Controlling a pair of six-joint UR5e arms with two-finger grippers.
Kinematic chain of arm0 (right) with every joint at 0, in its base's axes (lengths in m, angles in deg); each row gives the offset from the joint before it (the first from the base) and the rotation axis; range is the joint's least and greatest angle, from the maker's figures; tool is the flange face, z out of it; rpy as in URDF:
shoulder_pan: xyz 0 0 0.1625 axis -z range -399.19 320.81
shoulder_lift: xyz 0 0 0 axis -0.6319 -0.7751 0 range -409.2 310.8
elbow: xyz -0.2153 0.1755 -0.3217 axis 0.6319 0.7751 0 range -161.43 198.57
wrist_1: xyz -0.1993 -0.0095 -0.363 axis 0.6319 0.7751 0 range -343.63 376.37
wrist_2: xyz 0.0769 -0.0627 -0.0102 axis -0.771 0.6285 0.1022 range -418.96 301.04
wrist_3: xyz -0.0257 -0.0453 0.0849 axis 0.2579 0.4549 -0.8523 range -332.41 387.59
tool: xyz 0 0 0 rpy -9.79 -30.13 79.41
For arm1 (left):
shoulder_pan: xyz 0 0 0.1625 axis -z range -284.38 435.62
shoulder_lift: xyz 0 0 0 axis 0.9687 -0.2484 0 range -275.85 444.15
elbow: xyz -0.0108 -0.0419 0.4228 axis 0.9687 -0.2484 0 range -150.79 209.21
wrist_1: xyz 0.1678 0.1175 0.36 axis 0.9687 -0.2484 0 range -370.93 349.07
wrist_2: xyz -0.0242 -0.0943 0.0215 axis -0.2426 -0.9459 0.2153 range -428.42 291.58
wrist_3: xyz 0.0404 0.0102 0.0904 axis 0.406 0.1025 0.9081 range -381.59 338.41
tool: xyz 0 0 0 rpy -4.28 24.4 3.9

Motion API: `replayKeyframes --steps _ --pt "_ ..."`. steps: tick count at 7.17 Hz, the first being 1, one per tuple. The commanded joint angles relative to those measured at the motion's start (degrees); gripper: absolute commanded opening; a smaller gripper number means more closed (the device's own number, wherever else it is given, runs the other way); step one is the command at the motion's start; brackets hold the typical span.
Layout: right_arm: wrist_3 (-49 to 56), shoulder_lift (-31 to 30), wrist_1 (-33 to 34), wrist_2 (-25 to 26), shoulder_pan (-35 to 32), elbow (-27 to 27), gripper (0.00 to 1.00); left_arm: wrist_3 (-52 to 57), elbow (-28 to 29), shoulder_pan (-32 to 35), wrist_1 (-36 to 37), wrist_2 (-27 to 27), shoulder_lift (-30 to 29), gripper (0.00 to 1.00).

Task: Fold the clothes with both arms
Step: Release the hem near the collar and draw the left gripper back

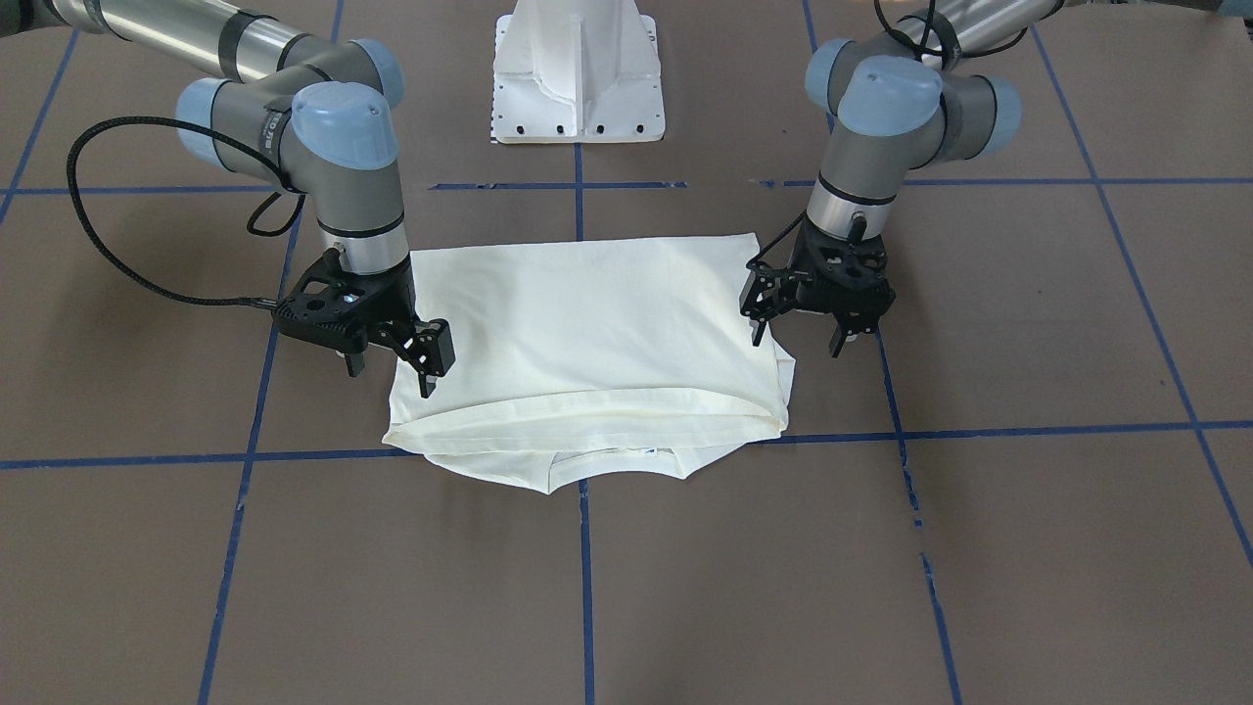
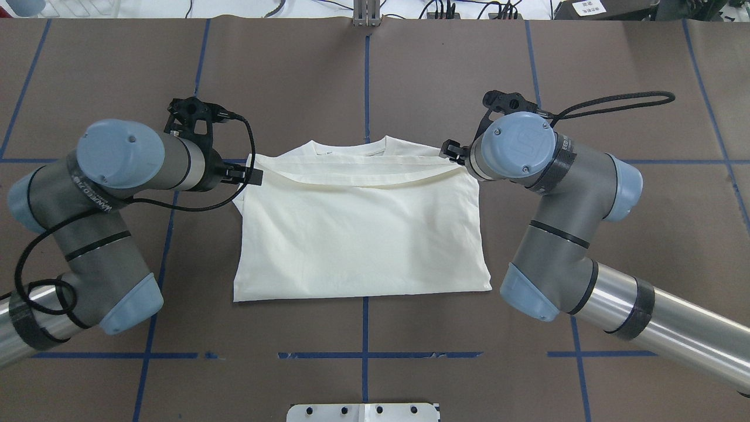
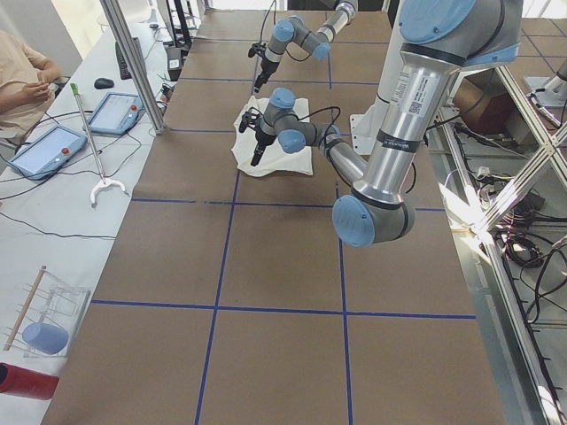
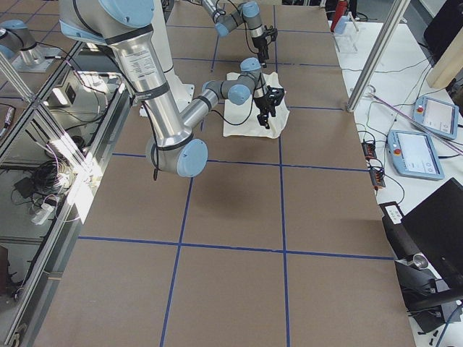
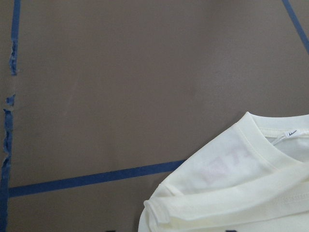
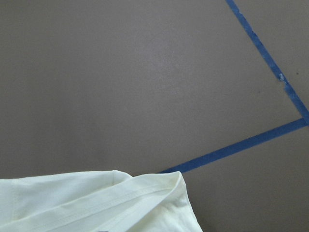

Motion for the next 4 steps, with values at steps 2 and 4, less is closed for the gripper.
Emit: replayKeyframes --steps 2,4 --pt "0.4 -0.1 0.0 -0.3 0.0 -0.7 1.0 -12.0 -7.4 -11.3 -6.8 2.0 9.7 1.0" --pt "0.4 -0.4 0.0 -0.3 -0.1 -1.6 1.0 -17.9 -6.9 -17.3 -8.8 7.6 11.3 0.81"
